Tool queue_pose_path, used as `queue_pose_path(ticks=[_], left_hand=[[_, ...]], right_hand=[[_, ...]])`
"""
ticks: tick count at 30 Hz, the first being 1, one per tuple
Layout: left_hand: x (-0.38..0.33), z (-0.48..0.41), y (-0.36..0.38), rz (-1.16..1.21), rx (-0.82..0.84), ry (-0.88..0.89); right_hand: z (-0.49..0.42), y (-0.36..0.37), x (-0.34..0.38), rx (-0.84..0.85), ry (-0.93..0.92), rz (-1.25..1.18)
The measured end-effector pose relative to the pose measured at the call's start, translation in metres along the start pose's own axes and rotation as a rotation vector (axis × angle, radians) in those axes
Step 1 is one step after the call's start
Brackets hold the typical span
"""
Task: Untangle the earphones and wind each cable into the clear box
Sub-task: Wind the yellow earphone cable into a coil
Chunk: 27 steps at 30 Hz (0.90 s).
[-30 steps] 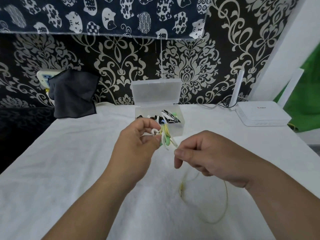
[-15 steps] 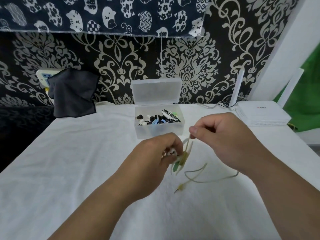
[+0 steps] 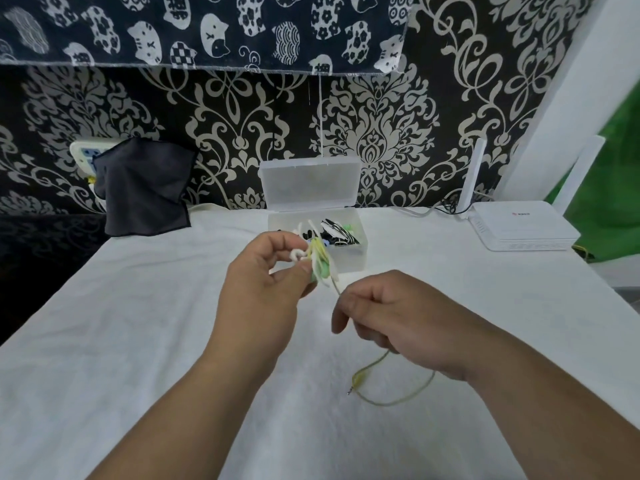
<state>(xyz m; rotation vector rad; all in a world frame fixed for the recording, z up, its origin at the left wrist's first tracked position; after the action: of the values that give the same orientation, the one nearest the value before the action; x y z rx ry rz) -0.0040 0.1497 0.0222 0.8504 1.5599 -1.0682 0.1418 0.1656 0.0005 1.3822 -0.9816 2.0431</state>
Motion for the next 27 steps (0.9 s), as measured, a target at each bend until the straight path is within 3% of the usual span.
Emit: queue_pose_path(ticks=[12, 17, 20, 24, 27], left_hand=[[-0.011, 0.005, 0.001, -0.309, -0.027, 0.101], [-0.029, 0.014, 0.014, -0.726, 0.022, 0.391], [-0.024, 0.016, 0.025, -0.877, 0.105, 0.435], [-0.024, 0.018, 0.031, -0.833, 0.197, 0.417], [-0.022, 0.020, 0.036, -0.776, 0.287, 0.368]], right_hand=[[0.008, 0.015, 0.010, 0.178, -0.017, -0.191], [0.007, -0.009, 0.014, 0.036, -0.024, -0.249], [0.011, -0.028, 0.020, -0.048, -0.058, -0.224], [0.016, -0.053, 0.023, -0.208, -0.111, -0.266], [0.018, -0.070, 0.030, -0.360, -0.181, -0.151]])
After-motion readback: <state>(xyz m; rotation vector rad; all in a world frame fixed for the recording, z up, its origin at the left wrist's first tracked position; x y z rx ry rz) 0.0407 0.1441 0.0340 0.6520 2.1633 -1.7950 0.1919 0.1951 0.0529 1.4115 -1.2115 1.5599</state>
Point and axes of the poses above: each hand's wrist, its own z-axis away from the middle knuckle, its own y-axis out of the palm, x = y × z, the point moved 10 cm from there along -z, towards the middle knuckle, and after that the axes turned 11 degrees about -z, right-handed, at the moved point
